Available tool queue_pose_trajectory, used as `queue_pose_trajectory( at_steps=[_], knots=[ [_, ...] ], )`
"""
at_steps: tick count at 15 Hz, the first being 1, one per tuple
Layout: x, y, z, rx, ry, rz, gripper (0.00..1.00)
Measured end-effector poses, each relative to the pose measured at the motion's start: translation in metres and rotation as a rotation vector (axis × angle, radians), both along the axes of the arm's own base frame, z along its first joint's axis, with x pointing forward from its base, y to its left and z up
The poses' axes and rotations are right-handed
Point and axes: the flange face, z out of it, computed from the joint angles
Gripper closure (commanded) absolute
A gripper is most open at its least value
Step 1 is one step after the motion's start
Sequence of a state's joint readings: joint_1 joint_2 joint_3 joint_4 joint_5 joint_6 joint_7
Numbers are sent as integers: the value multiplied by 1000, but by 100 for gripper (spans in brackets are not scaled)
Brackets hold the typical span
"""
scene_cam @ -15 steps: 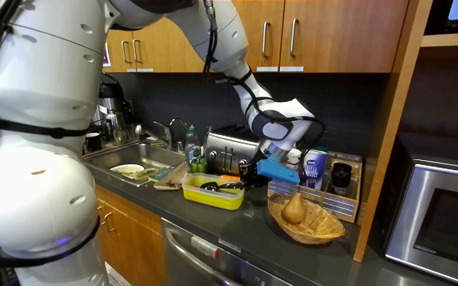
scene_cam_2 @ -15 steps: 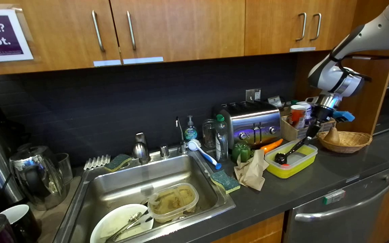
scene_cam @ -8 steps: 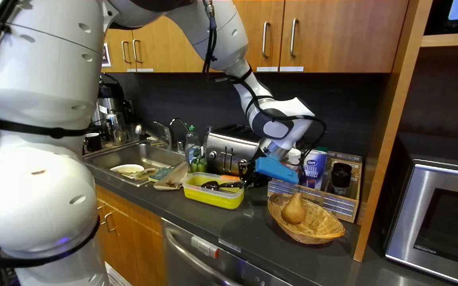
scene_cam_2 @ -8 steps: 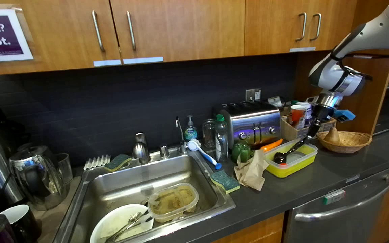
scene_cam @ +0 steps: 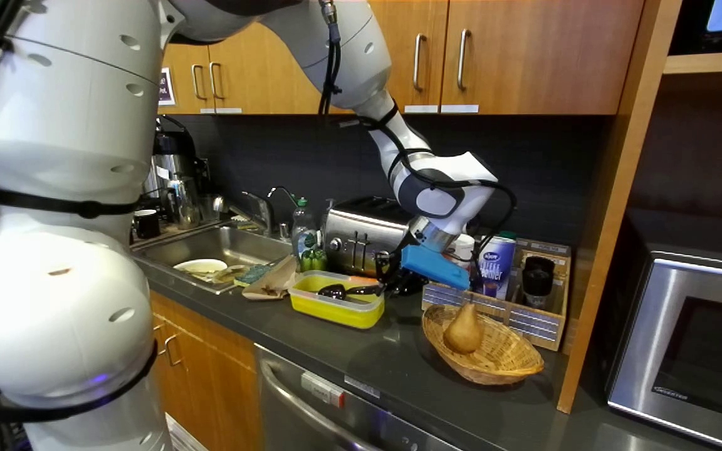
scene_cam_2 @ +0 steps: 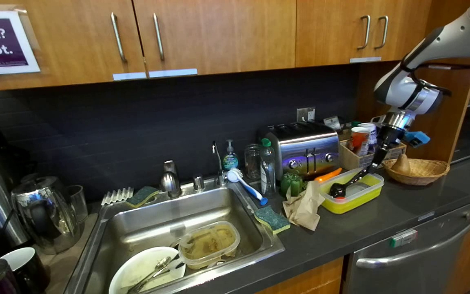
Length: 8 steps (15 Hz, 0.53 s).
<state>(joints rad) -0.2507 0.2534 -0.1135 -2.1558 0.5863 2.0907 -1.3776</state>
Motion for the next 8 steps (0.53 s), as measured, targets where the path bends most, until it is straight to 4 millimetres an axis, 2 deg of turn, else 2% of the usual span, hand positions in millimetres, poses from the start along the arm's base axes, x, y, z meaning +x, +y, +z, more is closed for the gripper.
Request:
queue_pose_trajectory(
  at_steps=[1,2,3,4,5,7,8],
  knots=[
    [0,0,0,1,3,-4,86],
    [-1,0,0,2,8,-8,86],
    [-1,0,0,5,13,-12,77],
    [-1,0,0,8,19,-15,77],
    [-1,-1,1,11,24,-19,93],
    [-2,-1,1,12,34,-17,95],
    [-2,-1,2,11,37,-15,100]
  ],
)
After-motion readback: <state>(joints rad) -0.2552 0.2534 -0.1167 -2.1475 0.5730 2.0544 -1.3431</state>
